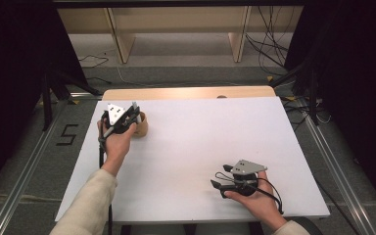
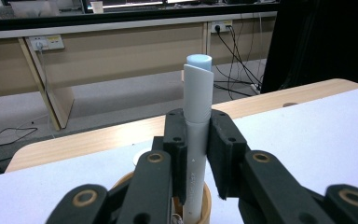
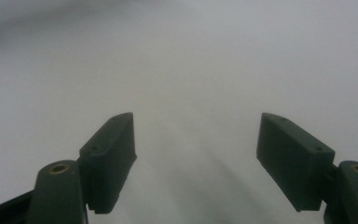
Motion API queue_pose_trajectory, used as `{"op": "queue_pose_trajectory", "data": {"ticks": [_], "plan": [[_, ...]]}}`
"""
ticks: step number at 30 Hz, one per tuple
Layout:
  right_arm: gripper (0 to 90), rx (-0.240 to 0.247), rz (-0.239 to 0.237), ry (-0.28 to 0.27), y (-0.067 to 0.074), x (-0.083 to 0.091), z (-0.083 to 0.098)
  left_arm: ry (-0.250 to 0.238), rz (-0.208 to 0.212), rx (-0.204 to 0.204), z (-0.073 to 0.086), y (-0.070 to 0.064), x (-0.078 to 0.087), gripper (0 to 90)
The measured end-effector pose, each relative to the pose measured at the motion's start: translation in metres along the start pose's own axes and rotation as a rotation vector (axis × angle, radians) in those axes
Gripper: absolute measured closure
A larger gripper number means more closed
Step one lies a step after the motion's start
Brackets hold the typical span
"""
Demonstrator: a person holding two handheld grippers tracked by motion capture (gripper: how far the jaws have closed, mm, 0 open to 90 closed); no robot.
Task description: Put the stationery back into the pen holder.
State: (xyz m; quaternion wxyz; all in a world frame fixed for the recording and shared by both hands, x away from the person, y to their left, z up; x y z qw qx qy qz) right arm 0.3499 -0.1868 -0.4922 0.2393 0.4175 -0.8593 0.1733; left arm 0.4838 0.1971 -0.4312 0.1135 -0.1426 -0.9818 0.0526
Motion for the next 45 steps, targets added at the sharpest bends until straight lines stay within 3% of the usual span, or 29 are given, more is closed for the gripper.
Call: {"op": "queue_pose_trajectory", "data": {"ticks": [22, 33, 40, 45], "plan": [[28.4, 0.002, -0.004, 0.004, 0.0, -0.001, 0.0, 0.077, -0.027, -0.004, 0.013, 0.004, -0.003, 77.6], [28.5, -0.001, -0.001, 0.004, -0.001, 0.0, 0.0, 0.083, -0.033, -0.006, 0.013, 0.005, -0.001, 76.1], [28.4, 0.001, -0.001, 0.005, -0.001, -0.001, 0.001, 0.074, -0.036, -0.008, 0.011, 0.005, 0.003, 70.7], [28.4, -0.001, 0.001, 0.004, -0.001, 0.0, 0.0, 0.073, -0.033, 0.016, 0.008, 0.004, 0.009, 60.8]]}}
Point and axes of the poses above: each handheld gripper's, and its own axes: x roughly backward along the jaws, z roughly out of its underside, y roughly to its left, the point moved 1 cm from there along -x, roughly forward along the jaws, and after that the axes turned 9 degrees about x, right-handed, at the moved point
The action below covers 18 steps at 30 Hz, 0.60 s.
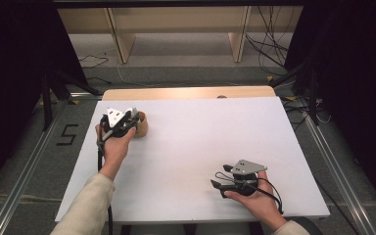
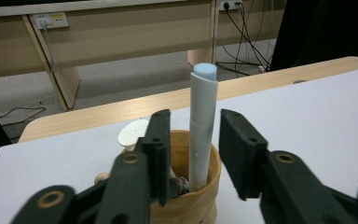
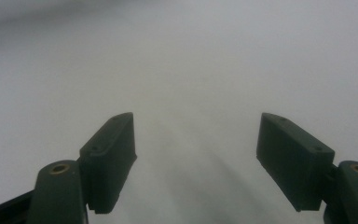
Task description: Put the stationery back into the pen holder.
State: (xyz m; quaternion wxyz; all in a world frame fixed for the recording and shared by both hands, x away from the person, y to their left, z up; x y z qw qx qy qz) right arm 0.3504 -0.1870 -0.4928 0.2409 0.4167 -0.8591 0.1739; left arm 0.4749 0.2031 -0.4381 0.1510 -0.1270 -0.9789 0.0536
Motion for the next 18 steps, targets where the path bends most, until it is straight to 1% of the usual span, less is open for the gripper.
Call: {"op": "queue_pose_trajectory", "data": {"ticks": [1, 4, 5, 9, 11, 15, 18], "plan": [[28.4, 0.0, 0.0, 0.0, 0.0, 0.0, 0.0, 0.003, 0.003, 0.003, 0.0, -0.001, 0.001, 58.9], [28.4, 0.001, 0.0, 0.0, 0.0, 0.0, 0.0, 0.012, 0.014, -0.005, -0.001, -0.002, 0.004, 53.3], [28.4, 0.0, 0.0, 0.0, 0.0, 0.0, 0.0, 0.015, 0.013, -0.002, -0.001, -0.003, 0.005, 51.6], [28.4, 0.004, 0.0, -0.003, 0.0, 0.0, 0.0, 0.018, 0.012, -0.011, -0.002, -0.005, 0.009, 46.3], [28.4, -0.001, 0.0, 0.0, 0.0, 0.0, 0.0, 0.017, 0.014, -0.009, -0.003, -0.005, 0.011, 45.0], [28.4, 0.002, 0.0, -0.002, 0.0, 0.0, 0.0, 0.022, 0.01, -0.026, -0.003, -0.006, 0.014, 43.6], [28.4, 0.003, 0.001, -0.003, 0.0, 0.0, 0.0, 0.016, 0.008, -0.036, -0.004, -0.006, 0.017, 42.4]]}}
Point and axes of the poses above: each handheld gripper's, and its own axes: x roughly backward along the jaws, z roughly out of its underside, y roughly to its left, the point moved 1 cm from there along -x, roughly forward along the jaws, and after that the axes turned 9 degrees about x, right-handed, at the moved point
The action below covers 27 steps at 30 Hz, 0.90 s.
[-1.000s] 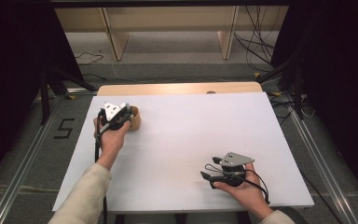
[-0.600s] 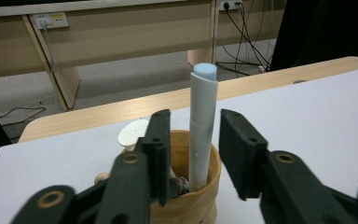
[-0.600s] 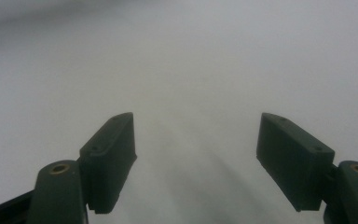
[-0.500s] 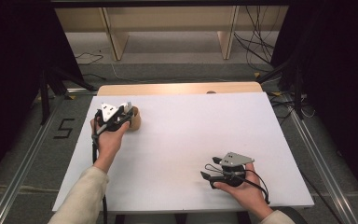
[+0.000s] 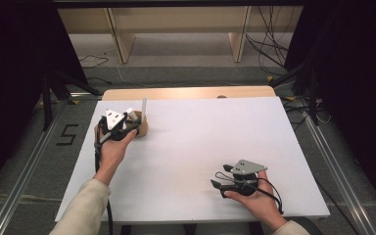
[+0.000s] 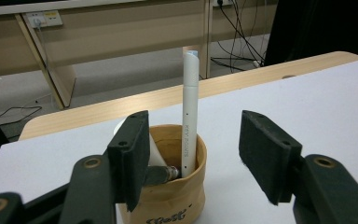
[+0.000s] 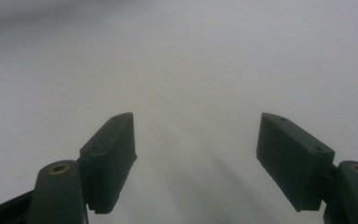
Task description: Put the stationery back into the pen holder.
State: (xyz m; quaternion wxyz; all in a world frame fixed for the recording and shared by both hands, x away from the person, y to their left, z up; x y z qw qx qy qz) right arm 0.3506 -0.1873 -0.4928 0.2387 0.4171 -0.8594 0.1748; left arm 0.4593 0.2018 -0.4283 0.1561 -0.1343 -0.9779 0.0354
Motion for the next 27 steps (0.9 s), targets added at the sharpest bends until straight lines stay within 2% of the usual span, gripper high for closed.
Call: {"op": "queue_pose_trajectory", "data": {"ticks": [9, 15, 27], "plan": [[28.4, -0.004, 0.003, 0.0, 0.0, 0.0, 0.0, 0.015, 0.011, 0.003, -0.001, -0.002, 0.011, 40.1], [28.4, -0.003, 0.003, -0.001, 0.0, 0.0, 0.0, 0.033, 0.048, 0.011, -0.001, -0.006, 0.019, 39.1], [28.4, -0.005, 0.004, -0.001, 0.0, 0.001, 0.0, 0.068, 0.079, 0.005, 0.007, -0.009, 0.029, 38.2]]}}
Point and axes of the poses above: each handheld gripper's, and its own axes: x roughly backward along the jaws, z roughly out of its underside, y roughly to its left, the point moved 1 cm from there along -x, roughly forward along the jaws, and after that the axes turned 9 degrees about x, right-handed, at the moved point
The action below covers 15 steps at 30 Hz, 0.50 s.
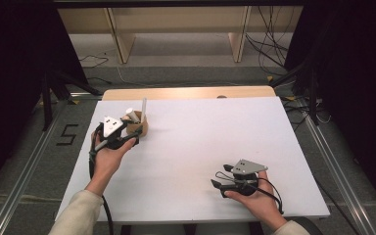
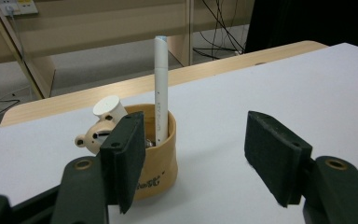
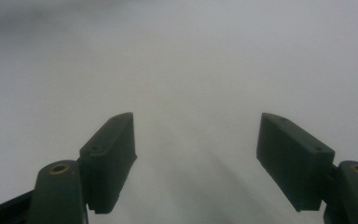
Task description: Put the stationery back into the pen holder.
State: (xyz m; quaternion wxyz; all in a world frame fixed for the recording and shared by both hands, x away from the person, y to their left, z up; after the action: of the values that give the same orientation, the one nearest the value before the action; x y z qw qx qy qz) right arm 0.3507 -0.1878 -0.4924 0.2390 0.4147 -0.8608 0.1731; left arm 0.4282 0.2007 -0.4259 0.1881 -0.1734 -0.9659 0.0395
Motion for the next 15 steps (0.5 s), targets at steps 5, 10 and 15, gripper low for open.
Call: {"op": "queue_pose_trajectory", "data": {"ticks": [5, 10, 15], "plan": [[28.4, 0.0, 0.0, 0.0, 0.0, 0.0, 0.0, 0.021, 0.024, -0.016, 0.008, -0.005, 0.005, 37.8], [28.4, -0.001, 0.001, 0.0, 0.0, 0.0, 0.0, 0.048, 0.049, -0.025, 0.018, -0.011, 0.01, 37.0], [28.4, -0.001, 0.0, -0.001, 0.0, 0.0, 0.0, 0.065, 0.07, -0.025, 0.025, -0.017, 0.013, 36.2]]}}
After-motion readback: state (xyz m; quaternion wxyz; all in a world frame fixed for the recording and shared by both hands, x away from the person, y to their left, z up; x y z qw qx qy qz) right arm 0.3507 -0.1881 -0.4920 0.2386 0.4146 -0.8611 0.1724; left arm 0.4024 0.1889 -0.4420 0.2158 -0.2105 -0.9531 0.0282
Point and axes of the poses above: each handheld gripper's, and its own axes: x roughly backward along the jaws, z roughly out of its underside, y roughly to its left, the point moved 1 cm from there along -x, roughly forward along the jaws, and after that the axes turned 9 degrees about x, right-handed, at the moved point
